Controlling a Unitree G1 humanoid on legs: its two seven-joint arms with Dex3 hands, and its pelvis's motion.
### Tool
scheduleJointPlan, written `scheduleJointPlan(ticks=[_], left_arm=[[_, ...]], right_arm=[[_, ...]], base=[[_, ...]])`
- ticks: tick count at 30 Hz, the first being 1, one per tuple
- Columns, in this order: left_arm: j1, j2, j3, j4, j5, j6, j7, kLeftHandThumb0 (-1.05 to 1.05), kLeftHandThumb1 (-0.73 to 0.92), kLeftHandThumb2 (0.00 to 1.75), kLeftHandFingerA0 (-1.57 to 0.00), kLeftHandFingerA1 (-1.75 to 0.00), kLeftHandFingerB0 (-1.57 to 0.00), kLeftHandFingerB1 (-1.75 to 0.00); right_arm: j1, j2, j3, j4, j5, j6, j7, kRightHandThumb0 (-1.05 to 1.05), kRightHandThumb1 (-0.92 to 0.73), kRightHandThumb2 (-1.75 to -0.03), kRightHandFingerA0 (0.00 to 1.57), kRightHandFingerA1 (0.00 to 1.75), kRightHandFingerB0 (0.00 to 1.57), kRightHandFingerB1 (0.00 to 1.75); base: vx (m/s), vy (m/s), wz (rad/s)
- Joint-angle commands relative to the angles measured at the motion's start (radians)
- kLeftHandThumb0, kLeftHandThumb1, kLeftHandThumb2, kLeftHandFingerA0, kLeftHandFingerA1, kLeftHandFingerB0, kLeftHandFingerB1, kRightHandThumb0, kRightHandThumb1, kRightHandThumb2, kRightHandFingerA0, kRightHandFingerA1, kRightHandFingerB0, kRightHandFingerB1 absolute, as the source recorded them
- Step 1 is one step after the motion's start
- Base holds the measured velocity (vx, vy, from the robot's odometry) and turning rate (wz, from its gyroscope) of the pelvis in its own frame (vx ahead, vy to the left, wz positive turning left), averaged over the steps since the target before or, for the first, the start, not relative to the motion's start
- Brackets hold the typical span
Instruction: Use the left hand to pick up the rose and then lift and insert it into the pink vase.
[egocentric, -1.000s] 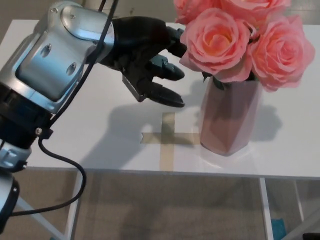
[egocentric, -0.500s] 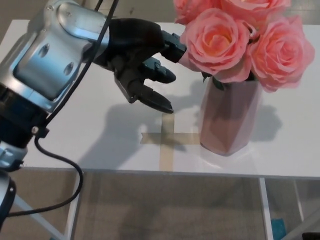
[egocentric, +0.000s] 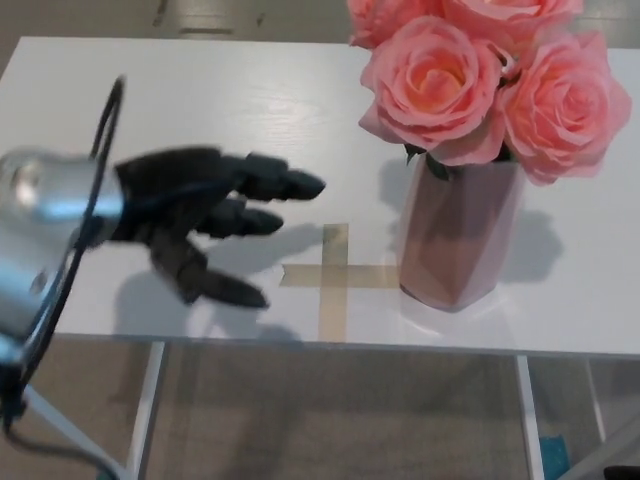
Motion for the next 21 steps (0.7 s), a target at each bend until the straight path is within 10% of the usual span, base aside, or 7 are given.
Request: scheduleJointPlan(ticks=[1,6,21], left_arm=[[0.517,-0.054,0.371,-0.378,-0.118,-0.218,0.111,-0.55,0.4,0.53,-0.1,-0.3,-0.12,-0.25],[0.784,-0.146,0.563,-0.485,-0.204,-0.331,0.053,-0.29,0.16,0.78,-0.03,-0.5,0.0,-0.47],[1.224,-0.326,0.719,-0.463,-0.283,-0.55,-0.07,-0.28,0.19,0.79,-0.02,-0.49,0.0,-0.47]], right_arm=[[0.04,0.003,0.014,0.01,-0.012,-0.007,-0.032,-0.27,-0.62,-0.58,0.72,0.44,0.61,0.41],[0.051,0.004,0.022,0.015,-0.02,-0.003,-0.039,-0.28,-0.62,-0.59,0.7,0.44,0.59,0.41],[0.076,0.006,0.019,0.014,-0.012,-0.011,-0.041,-0.27,-0.62,-0.58,0.68,0.43,0.59,0.4]], base=[[0.0,0.0,0.0],[0.0,0.0,0.0],[0.0,0.0,0.0]])
